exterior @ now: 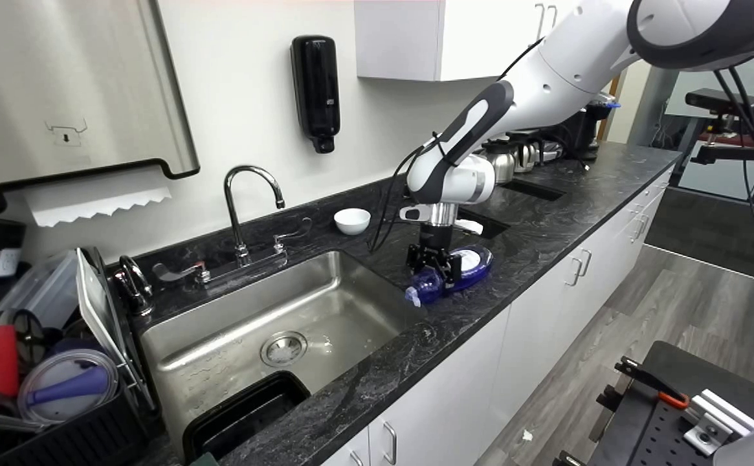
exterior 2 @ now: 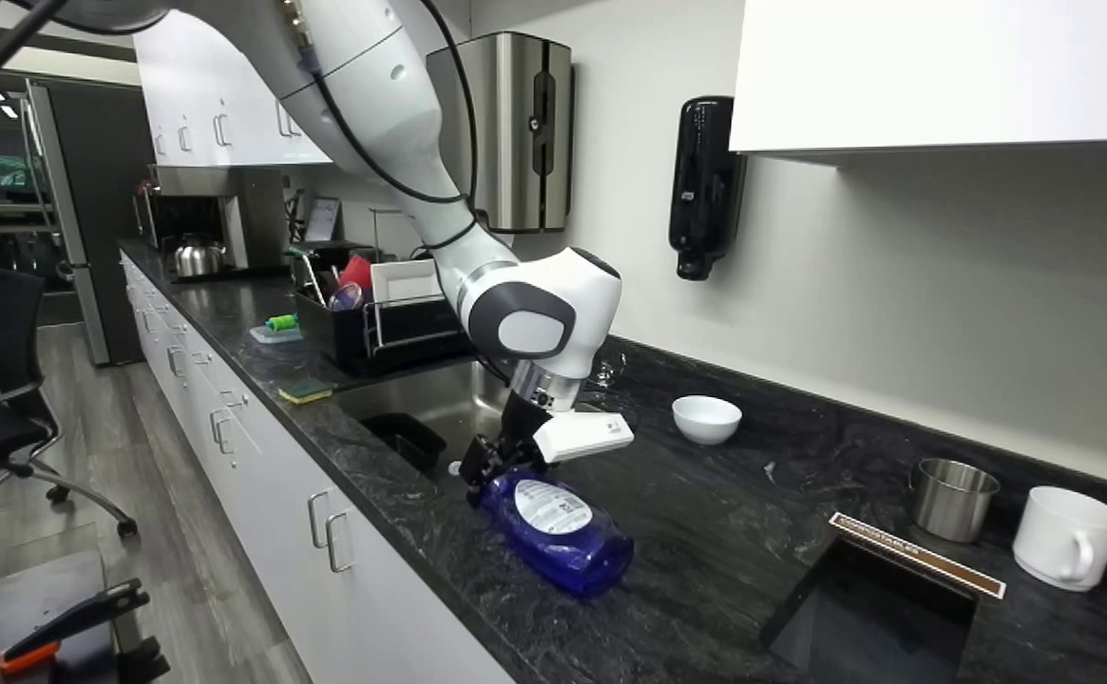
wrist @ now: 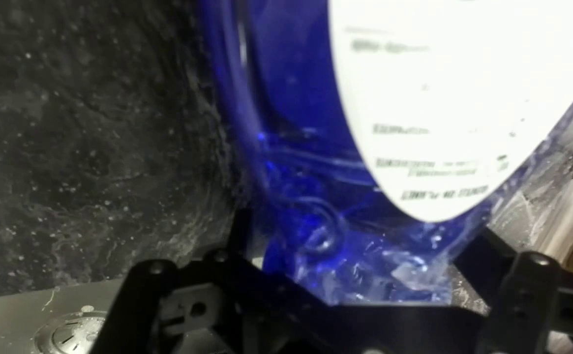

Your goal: Pour some dish soap in the sink

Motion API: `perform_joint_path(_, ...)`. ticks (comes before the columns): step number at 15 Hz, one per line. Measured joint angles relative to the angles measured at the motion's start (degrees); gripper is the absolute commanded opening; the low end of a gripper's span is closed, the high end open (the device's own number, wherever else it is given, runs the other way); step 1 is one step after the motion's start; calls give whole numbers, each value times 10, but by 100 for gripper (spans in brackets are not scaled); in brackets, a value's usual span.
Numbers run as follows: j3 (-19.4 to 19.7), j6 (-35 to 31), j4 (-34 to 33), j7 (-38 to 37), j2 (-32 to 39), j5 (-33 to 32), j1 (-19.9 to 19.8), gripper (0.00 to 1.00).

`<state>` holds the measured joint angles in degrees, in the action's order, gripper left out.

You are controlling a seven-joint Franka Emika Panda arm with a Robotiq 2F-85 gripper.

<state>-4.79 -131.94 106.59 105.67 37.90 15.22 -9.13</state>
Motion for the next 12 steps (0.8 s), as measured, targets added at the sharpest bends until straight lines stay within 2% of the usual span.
perform_joint_path(4,-4,-1,1,-7,0,-2,5,100)
perform_joint_path(5,-4,-1,1,-9,0,-3,6,84)
perform_joint_path(6,-5,-1,2,-10,0,-4,6,74)
perform_joint_path(8,-5,-3,2,-12,0,-8,7,60)
perform_joint_path(9,-6,-6,2,-12,-1,-9,7,56)
perform_joint_path(12,-6,-7,2,-13,-3,-12,7,56)
